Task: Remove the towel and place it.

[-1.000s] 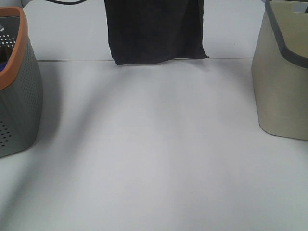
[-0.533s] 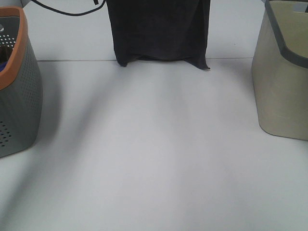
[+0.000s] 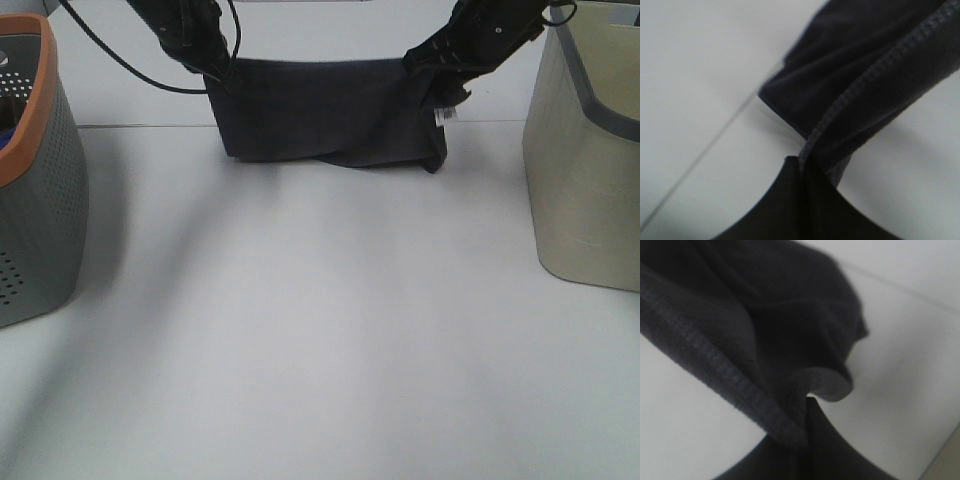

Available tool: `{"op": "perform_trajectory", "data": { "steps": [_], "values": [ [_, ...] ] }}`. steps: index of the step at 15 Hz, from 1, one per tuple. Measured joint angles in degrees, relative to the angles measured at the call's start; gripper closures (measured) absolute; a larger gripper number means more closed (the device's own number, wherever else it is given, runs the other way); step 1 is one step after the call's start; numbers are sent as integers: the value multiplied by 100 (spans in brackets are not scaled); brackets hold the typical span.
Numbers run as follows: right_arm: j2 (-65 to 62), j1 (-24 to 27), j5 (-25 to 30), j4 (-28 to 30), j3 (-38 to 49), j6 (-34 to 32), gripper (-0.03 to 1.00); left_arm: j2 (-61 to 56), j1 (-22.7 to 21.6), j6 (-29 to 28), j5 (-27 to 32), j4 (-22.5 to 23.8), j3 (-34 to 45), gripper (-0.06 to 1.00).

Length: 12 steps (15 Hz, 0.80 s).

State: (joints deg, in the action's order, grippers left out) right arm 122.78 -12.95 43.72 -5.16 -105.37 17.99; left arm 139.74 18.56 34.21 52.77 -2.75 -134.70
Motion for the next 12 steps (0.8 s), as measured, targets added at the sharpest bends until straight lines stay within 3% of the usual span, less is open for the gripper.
{"op": "perform_trajectory", "data": {
  "steps": [3, 5, 8, 12],
  "values": [
    [0, 0, 1644, -561, 0, 155, 94, 0, -11, -80, 1364, -533, 0, 94],
    [17, 0, 2395, -602, 0, 178, 94, 0, -11, -418, 1656, -779, 0, 94],
    [120, 0, 2550, -625, 86, 212, 94, 0, -17, -504, 1667, -1037, 189, 94],
    [126, -115, 2601, -602, 900, 338, 94, -584, -11, -430, 1667, -1014, 1759, 94]
  ]
}}
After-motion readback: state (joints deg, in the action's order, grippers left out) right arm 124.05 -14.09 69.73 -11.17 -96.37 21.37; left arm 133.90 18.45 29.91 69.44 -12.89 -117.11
